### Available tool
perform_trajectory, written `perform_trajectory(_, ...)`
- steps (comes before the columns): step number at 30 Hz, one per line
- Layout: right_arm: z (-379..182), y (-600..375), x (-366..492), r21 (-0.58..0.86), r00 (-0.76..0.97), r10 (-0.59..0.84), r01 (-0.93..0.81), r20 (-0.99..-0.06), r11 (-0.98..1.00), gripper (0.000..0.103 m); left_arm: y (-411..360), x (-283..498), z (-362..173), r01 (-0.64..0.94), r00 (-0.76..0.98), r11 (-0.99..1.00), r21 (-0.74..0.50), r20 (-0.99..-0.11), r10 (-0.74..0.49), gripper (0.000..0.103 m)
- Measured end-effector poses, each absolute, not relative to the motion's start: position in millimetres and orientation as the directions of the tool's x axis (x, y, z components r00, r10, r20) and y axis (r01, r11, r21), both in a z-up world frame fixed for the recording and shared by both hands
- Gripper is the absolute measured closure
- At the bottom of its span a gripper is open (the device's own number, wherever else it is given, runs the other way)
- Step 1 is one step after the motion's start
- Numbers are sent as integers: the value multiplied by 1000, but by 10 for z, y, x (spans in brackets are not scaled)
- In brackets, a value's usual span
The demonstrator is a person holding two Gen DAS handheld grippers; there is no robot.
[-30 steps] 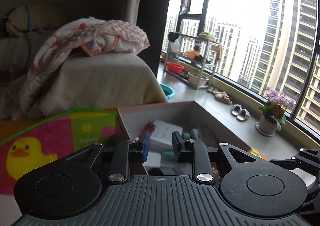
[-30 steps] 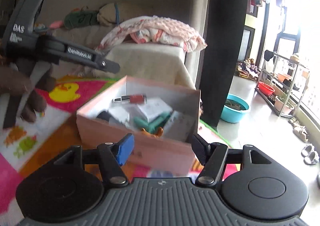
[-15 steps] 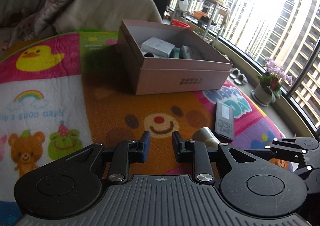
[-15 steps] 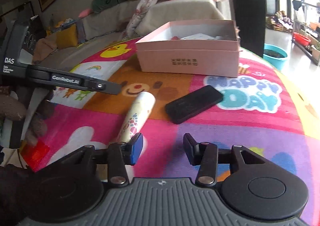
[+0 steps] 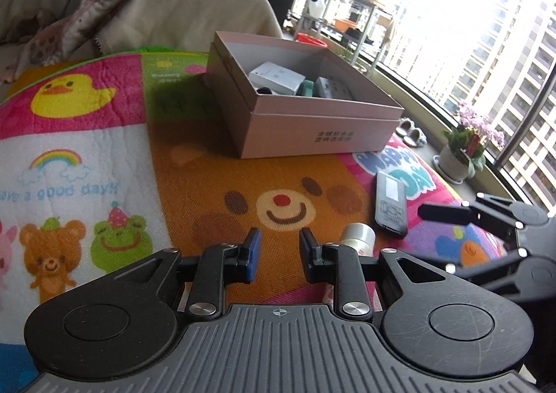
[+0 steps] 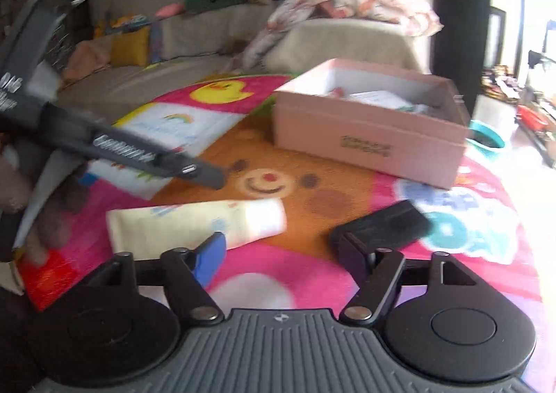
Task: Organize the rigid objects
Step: 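Grasp the cream tube with the left tool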
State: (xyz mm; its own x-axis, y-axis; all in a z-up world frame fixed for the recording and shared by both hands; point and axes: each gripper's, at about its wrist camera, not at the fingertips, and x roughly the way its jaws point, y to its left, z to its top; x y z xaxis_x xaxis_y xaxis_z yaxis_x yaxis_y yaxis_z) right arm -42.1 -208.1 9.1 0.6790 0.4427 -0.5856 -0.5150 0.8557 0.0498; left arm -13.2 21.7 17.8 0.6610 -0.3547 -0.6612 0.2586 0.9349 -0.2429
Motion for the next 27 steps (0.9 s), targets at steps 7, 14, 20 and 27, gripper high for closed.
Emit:
perform_trajectory(7,-37,-2568,-127,101,746,279,-276,-605,956,25,-116,-289,141,428,606,894,-135,-691,-394,76)
perform_trajectory(14,-79,-2632,-83,146,733,306,-275,-608,950,19,-115,-294,234,397,633,901,-174,-659,-406,76)
perform_trajectory(20,-78,-2590,-78,137,725,309,-287,-615,948,13,-286,-384,349,472,599,861,-190,-647,-472,76)
perform_trajectory(27,-81,-2596,-82,138,726,310,-288,-614,948,12,-553,-412,145,497,597,866,-57,-702,-388,68)
